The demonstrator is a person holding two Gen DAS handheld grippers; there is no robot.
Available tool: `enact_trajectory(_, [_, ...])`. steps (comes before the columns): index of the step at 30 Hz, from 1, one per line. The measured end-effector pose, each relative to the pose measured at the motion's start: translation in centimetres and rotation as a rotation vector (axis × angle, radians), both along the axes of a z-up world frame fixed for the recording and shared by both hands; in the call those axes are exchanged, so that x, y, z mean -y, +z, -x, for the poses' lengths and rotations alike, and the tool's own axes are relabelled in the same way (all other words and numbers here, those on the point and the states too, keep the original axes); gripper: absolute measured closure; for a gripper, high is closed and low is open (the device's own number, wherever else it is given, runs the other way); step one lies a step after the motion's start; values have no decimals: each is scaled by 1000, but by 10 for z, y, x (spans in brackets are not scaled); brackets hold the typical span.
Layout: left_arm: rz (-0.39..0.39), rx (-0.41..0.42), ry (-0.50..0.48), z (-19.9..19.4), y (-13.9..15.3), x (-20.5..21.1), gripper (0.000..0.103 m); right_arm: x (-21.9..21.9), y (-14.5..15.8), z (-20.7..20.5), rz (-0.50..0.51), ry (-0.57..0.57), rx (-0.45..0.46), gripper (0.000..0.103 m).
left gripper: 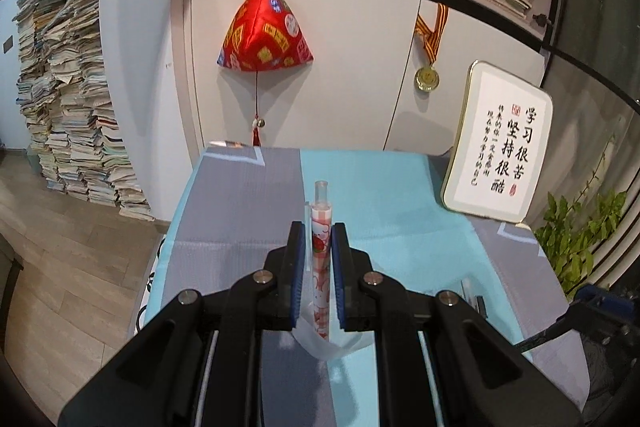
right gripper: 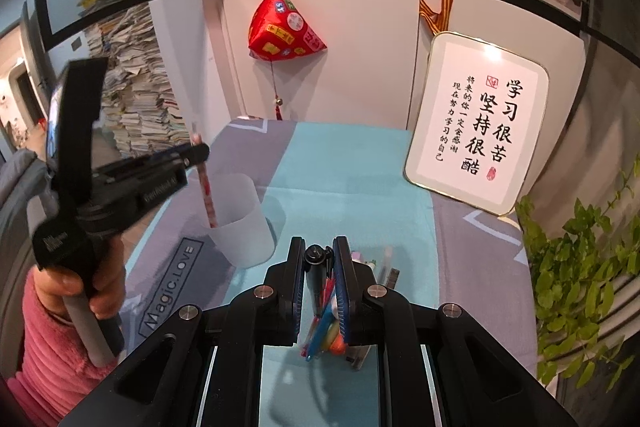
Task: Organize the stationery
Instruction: 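Carry the pink patterned pen into the frosted cup and open the left tool, then lower the black marker into the frosted cup and open the right tool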
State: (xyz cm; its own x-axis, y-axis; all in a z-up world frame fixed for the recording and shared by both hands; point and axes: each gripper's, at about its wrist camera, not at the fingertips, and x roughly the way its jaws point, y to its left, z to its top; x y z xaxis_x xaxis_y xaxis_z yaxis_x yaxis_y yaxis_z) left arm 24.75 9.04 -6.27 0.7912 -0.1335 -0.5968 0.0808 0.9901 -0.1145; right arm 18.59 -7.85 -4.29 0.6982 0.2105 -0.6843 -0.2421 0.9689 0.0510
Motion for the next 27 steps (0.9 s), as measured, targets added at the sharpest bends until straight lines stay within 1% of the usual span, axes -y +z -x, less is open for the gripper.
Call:
enact_trajectory(7, [-3, -19, -7, 2, -9, 1, 92, -6, 5, 1, 13, 6, 14, 88])
enact_trajectory(12, [-2, -37, 12, 4, -17, -2, 92, -12, 9, 1, 20, 18, 28, 88])
enact_trajectory(19, [-18, -32, 28, 11, -22, -4, 91, -22, 8, -2, 27, 29, 26, 88])
enact_trajectory(21, [-21, -30, 34, 13, -22, -5, 88, -24, 9, -3, 27, 32, 26, 88])
enact_trajectory(26, [-22, -13, 53, 24, -20, -10, 87, -30, 15, -3, 33, 40, 46, 88])
enact_trajectory(27, [-27, -7, 61, 27, -19, -11, 85, -31, 18, -3, 34, 42, 53, 88])
